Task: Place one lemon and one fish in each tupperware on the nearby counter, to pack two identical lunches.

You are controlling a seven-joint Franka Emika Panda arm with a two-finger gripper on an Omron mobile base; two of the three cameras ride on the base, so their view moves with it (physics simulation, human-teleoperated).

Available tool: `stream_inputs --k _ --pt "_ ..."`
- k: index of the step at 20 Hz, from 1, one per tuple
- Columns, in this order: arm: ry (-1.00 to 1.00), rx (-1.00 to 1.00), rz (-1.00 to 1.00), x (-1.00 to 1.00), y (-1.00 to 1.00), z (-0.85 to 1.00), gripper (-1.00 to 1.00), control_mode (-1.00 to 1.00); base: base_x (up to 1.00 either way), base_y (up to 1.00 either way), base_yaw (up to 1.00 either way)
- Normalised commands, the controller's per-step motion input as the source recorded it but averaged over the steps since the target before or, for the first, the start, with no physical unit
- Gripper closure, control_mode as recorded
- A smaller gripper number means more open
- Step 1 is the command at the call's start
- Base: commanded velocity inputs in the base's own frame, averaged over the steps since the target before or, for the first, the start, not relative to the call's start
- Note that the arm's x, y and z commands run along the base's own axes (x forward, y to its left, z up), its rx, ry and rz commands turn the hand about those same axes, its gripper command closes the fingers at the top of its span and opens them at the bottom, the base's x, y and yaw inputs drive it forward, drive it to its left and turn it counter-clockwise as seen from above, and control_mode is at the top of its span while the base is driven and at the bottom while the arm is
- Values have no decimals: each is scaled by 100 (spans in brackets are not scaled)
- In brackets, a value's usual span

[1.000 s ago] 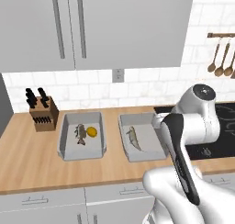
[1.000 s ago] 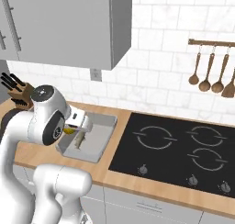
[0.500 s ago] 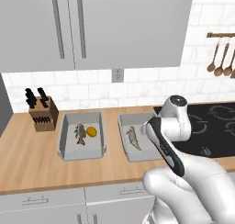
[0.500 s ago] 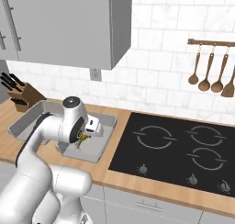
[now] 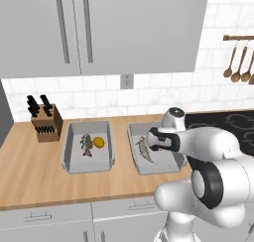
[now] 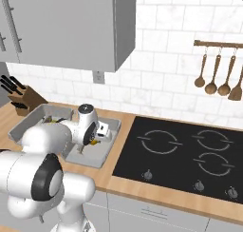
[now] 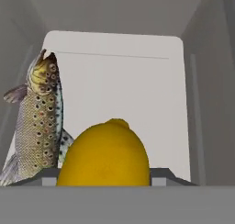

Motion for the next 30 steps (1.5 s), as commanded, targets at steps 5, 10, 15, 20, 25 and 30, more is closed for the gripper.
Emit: stream_inputs --k 5,10,15,20,25,30 --pt "0 0 4 29 0 -30 100 -100 0 0 0" --pt "0 0 3 34 0 -59 100 -100 0 0 0" --pt "0 0 3 7 0 -62 100 -100 0 0 0" --pt "0 0 1 0 1 -60 -100 -100 0 0 0" --pt "-1 0 2 -19 0 -7 -100 -100 0 0 0" --pt "-10 0 3 -44 0 13 -100 -100 0 0 0"
